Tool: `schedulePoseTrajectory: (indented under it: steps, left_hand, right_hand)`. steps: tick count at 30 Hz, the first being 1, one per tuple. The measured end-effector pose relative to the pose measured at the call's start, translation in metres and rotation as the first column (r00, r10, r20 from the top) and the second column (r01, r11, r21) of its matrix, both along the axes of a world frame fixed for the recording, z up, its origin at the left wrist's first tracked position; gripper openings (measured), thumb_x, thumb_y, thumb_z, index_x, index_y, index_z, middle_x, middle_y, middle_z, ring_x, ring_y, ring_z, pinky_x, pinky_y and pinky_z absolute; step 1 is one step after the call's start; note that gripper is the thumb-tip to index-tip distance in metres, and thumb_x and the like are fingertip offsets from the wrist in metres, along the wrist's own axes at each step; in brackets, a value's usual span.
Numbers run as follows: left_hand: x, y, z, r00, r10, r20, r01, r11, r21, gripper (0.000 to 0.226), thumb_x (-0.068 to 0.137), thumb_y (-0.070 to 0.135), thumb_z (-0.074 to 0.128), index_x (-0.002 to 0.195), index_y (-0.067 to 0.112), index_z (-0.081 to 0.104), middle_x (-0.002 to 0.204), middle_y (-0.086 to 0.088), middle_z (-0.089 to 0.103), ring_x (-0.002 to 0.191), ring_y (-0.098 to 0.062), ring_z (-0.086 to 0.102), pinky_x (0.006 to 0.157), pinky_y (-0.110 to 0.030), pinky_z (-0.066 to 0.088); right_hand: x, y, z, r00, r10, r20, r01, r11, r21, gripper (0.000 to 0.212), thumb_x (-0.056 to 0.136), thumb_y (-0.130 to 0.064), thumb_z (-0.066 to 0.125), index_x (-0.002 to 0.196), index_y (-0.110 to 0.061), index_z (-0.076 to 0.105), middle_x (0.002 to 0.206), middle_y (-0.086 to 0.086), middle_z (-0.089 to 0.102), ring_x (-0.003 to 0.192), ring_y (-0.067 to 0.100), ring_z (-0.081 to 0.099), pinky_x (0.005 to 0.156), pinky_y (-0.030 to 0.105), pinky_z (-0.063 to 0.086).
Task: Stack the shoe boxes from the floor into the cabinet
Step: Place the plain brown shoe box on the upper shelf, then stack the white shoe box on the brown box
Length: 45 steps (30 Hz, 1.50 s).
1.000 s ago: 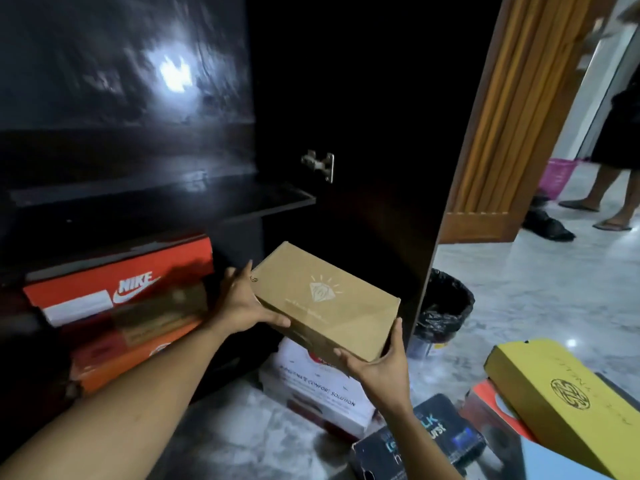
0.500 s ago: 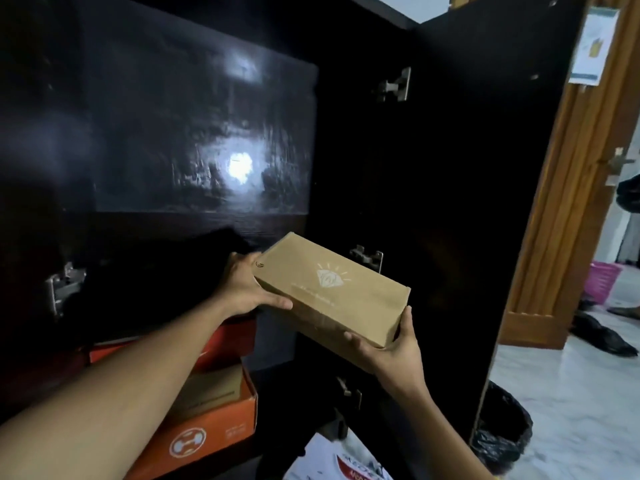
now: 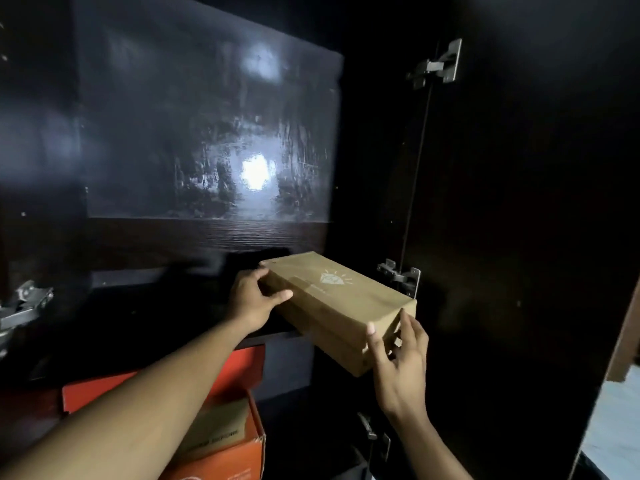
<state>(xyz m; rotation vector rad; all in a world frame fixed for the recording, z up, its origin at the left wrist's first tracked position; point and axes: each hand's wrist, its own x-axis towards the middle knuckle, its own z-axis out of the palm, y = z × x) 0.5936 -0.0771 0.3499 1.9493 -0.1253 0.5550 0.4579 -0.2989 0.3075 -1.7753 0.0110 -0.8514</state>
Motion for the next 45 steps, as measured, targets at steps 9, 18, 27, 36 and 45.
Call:
schedulePoseTrajectory:
  steps: [9,18,27,36,45]
  left_hand:
    - [-0.012,-0.049,-0.01,0.943,-0.306,-0.128,0.278,0.94,-0.197,0.117,0.047,0.08,0.078,0.145,0.024,0.045,0.131,0.001,0.057,0.116,-0.016,0.059,0.099,-0.044,0.053]
    - [0.024,-0.076,-0.004,0.948,-0.289,-0.132,0.252,0.937,-0.244,0.119,0.05,0.076,0.075,0.149,0.019,0.04,0.143,0.0,0.053,0.122,-0.019,0.058,0.099,-0.046,0.052]
    - [0.066,-0.084,0.001,0.922,-0.341,-0.182,0.314,0.936,-0.161,0.09,0.086,0.059,0.062,0.155,0.018,0.023,0.158,-0.002,0.034,0.139,-0.022,0.041,0.112,-0.044,0.041]
    - [0.025,-0.093,0.0,0.996,-0.055,0.076,0.056,0.998,-0.013,0.054,0.092,0.043,0.064,0.131,0.008,0.058,0.126,-0.009,0.06,0.109,-0.025,0.063,0.085,-0.026,0.044]
    - [-0.063,-0.086,-0.087,0.963,-0.27,0.004,0.259,0.926,0.273,0.032,0.086,0.026,0.074,0.113,0.013,0.065,0.089,-0.004,0.066,0.079,-0.022,0.065,0.076,-0.032,0.051]
  right_hand:
    - [0.041,0.009,0.012,0.999,-0.034,-0.009,0.033,0.999,-0.037,0.079,0.084,-0.05,0.071,0.149,-0.019,0.037,0.13,-0.017,0.027,0.116,0.001,0.044,0.099,0.021,0.044]
    - [0.087,-0.019,0.016,0.996,-0.035,-0.083,0.013,0.97,-0.245,0.056,0.1,-0.038,0.052,0.148,-0.012,0.04,0.141,-0.002,0.035,0.122,0.012,0.05,0.107,0.035,0.045]
    - [0.126,-0.038,0.015,0.983,0.019,-0.183,-0.085,0.929,-0.361,0.057,0.102,-0.021,0.047,0.155,-0.017,0.028,0.15,-0.001,0.026,0.13,0.021,0.048,0.112,0.04,0.041]
    - [0.11,-0.049,0.012,0.985,0.052,-0.167,-0.098,0.954,-0.284,0.055,0.102,-0.019,0.049,0.154,-0.015,0.031,0.152,0.001,0.029,0.125,0.018,0.054,0.113,0.036,0.041]
    - [-0.019,-0.074,-0.066,0.959,-0.061,-0.278,-0.001,0.976,-0.218,0.05,0.099,-0.025,0.058,0.146,-0.017,0.043,0.141,0.003,0.043,0.116,0.022,0.06,0.097,0.037,0.053]
